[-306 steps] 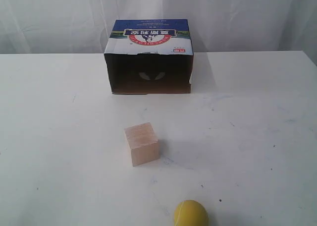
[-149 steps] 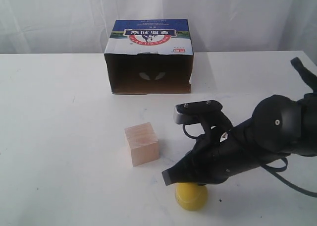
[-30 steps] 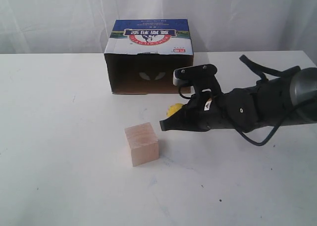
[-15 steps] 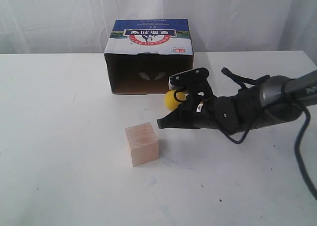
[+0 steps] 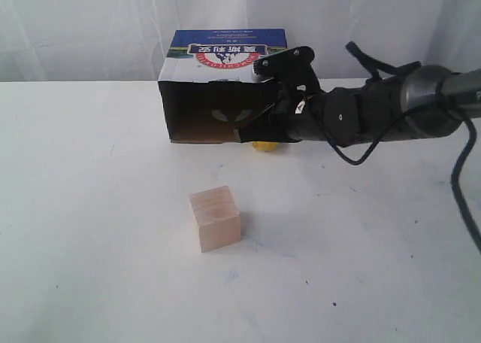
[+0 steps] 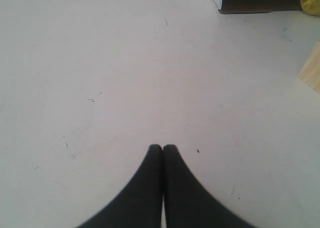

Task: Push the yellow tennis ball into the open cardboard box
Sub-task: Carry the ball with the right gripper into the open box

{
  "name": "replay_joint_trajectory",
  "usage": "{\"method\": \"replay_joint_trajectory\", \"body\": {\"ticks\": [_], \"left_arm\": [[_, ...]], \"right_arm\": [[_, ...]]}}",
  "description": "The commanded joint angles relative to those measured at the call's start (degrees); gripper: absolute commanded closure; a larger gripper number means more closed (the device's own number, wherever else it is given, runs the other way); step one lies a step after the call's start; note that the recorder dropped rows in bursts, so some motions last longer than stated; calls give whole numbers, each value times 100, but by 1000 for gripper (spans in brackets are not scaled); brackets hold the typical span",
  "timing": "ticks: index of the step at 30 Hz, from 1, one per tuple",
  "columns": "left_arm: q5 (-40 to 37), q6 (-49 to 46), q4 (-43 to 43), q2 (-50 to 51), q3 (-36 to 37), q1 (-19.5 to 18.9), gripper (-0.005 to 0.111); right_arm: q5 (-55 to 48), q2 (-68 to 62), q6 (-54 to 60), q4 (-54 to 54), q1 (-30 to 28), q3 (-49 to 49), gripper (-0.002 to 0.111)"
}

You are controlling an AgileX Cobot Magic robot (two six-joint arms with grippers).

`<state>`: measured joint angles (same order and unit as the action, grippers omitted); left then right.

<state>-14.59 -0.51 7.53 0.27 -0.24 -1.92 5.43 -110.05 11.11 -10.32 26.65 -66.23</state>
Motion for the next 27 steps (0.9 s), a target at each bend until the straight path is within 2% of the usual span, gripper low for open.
{"method": "replay_joint_trajectory", "body": {"ticks": [1,5,14,27], "left_arm": [[-4,51,41,-27,24,-10,107],[-4,51,41,-27,24,-10,107],[-4,51,41,-27,24,-10,107],[-4,51,41,-27,24,-10,107]], "right_arm": [[-872,310,93,-5,-35,-36,108],[-1525,379,168,-5,-35,-36,108],[-1667,-220,259,-5,-59,-36,108],[-749,-745,420,-16,-59,-36,108]]}}
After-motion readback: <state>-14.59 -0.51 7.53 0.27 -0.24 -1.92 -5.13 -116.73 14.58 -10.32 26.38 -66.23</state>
